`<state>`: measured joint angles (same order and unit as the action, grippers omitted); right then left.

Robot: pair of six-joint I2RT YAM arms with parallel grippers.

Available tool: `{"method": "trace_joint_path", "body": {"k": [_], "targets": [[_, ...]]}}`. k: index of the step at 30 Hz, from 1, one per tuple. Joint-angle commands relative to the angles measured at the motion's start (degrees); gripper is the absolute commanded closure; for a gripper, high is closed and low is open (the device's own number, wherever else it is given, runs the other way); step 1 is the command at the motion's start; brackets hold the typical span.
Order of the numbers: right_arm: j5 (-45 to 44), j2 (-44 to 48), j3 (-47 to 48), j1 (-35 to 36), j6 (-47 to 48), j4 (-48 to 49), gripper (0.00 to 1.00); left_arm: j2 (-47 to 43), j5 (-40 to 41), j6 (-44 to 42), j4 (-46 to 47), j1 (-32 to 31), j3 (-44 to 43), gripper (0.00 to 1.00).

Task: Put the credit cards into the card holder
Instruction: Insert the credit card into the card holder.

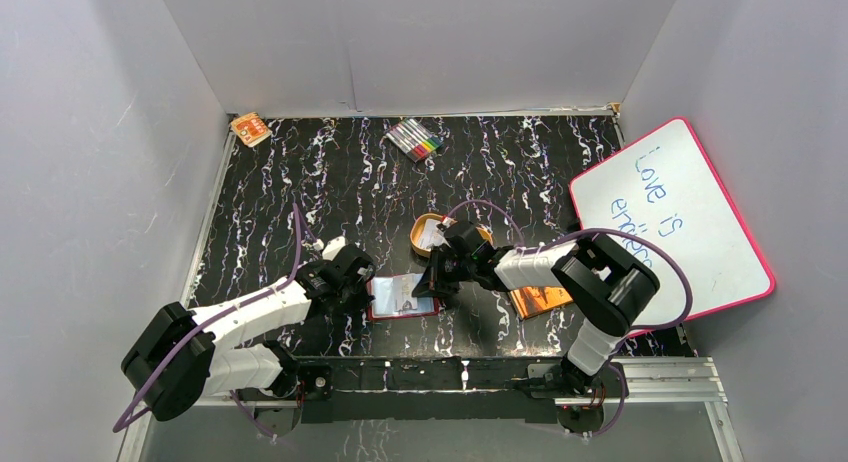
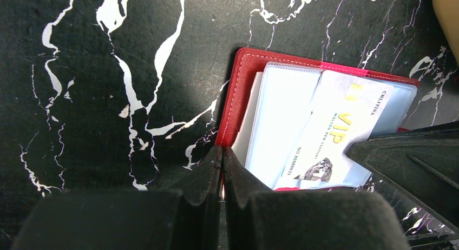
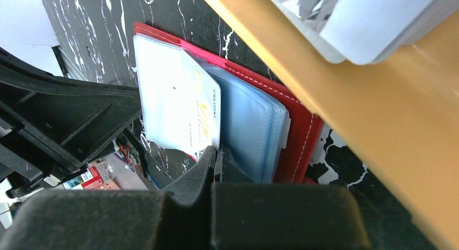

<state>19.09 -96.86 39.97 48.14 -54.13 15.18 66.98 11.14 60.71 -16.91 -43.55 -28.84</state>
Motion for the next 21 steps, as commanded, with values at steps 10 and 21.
{"method": "trace_joint_path", "body": {"k": [10, 21], "targets": [[-2.17, 1.39, -1.73, 0.63, 1.82, -6.06, 1.00, 0.21, 0.98, 0.68, -3.24, 0.30, 1.66, 0.99], [-3.92, 2.03, -1.32, 0.57, 1.44, -8.01, 1.00, -0.29, 0.84, 0.99, -3.27, 0.23, 2.03, 0.99]]}}
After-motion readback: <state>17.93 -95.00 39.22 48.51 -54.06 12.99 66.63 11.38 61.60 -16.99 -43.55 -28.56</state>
